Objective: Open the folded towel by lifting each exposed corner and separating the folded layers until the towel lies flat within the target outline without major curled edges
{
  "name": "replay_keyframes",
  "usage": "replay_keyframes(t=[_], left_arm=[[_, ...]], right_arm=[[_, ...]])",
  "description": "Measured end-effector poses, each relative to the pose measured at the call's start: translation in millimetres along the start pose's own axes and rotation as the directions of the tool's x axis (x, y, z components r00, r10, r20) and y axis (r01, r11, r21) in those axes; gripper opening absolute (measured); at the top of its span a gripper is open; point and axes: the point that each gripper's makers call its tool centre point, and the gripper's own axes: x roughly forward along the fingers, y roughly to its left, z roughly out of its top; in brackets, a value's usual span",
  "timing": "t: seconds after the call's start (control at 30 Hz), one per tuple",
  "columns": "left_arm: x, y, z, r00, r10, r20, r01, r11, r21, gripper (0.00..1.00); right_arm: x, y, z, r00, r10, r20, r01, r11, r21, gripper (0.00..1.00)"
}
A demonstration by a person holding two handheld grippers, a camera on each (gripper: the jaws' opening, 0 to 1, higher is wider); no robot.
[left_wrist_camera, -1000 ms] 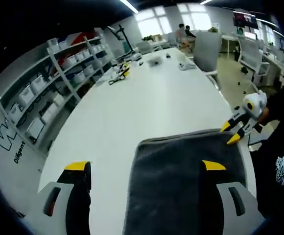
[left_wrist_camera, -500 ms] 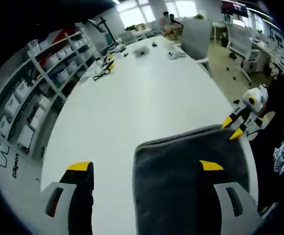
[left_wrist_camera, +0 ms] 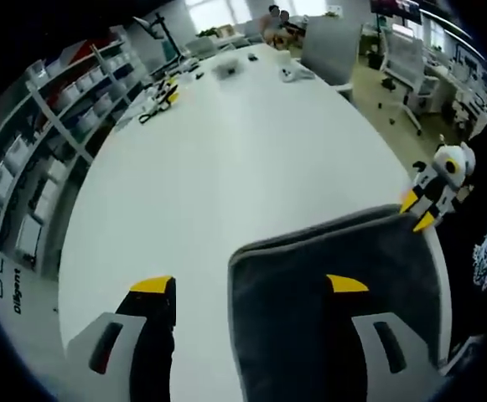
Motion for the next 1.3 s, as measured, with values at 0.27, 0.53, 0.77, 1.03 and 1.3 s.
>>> replay_keyframes(t=[0.27,0.53,0.77,1.03,1.3], left_arm=[[32,16.1,-14.9,0.999,-0.029,-0.033,0.029,1.0,-0.011,0.49],[61,12.9,-22.5,0.997,-0.062,-0.054,0.06,0.998,-0.028,0.41],[82,5.5,-22.1,0.996,-0.071,-0.055,0.071,0.997,-0.013,0.32],[100,5.4,-23.8,0.994,-0.083,-0.065,0.083,0.997,-0.001,0.29],[108,11.9,-30.5,0.993,-0.076,-0.086,0.076,0.997,-0.009,0.17]], right_arm=[[-1,0,1.0,1.0,0.009,0.01,-0.009,1.0,0.023,0.14],[-2,3,5.5,1.0,0.011,0.025,-0.011,1.0,0.025,0.12],[-3,2,3.4,1.0,0.002,0.02,-0.003,1.0,0.02,0.12],[-2,3,1.8,1.0,0.009,0.021,-0.01,0.999,0.031,0.12],[-2,6,0.7,1.0,0.012,0.019,-0.012,1.0,0.028,0.12]])
